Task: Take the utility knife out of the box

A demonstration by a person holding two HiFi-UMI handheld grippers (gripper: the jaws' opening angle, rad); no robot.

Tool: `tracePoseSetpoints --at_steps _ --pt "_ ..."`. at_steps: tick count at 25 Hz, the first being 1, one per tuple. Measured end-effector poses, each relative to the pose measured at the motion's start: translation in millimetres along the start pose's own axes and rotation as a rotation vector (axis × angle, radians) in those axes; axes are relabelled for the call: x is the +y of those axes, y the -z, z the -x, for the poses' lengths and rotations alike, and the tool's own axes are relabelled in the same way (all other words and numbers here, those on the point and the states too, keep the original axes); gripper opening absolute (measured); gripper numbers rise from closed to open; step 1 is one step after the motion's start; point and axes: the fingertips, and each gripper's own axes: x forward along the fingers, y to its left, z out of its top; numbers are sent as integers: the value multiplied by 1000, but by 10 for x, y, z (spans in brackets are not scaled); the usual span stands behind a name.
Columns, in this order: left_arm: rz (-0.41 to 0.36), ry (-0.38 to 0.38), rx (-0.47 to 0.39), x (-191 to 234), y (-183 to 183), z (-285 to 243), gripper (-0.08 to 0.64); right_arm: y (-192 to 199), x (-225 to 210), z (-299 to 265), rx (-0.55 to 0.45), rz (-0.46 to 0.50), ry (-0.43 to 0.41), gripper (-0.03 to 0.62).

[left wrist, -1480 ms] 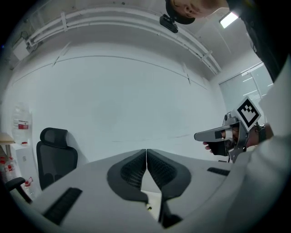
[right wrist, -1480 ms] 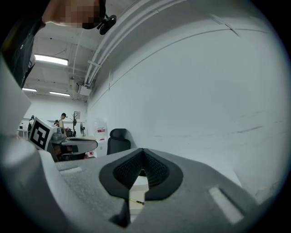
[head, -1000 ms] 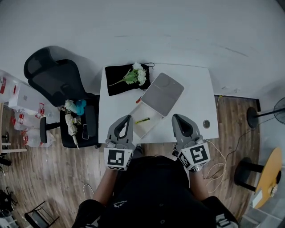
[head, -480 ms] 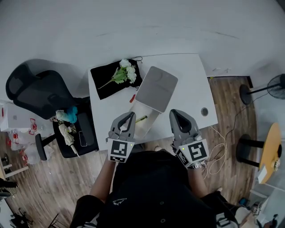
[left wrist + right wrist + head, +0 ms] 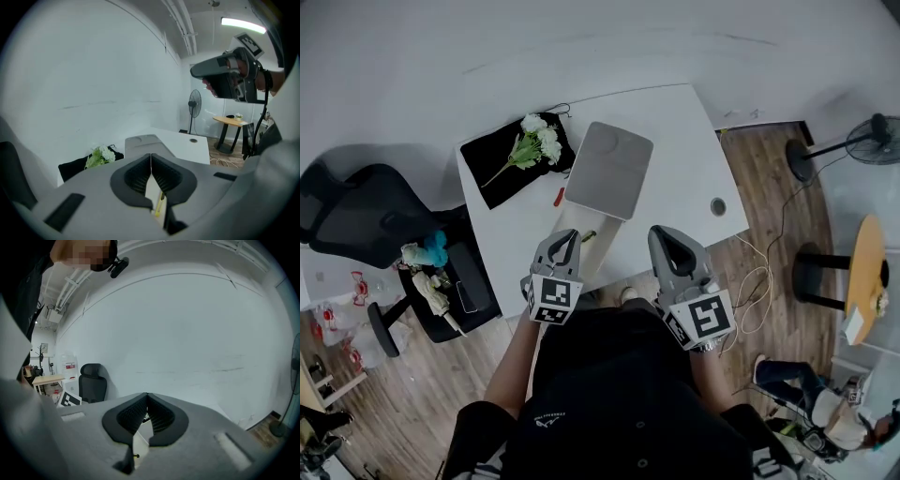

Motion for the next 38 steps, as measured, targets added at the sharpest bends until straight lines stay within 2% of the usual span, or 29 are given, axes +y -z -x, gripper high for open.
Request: tracePoseSetpoints --at_steps 9,22,23,24,25,27,38 --pt "-81 111 179 -229 588 -350 8 93 -53 164 14 -18 68 5" --pt "-233 207 397 -390 1187 -737 9 211 -141 226 33 -47 127 5" --pt "-244 228 424 -411 1248 -764 24 219 -155 231 35 -50 132 5" --pt "-254 255 458 -436 1320 -788 107 229 -166 233 38 -52 137 5" --pt "-262 281 491 -455 1390 -810 141 239 -174 232 40 -54 142 5" --pt "-274 302 531 -454 1490 -855 141 258 -182 223 45 -54 149 5" --pt "-301 315 573 -459 1639 -1033 134 373 -241 260 75 -73 199 5"
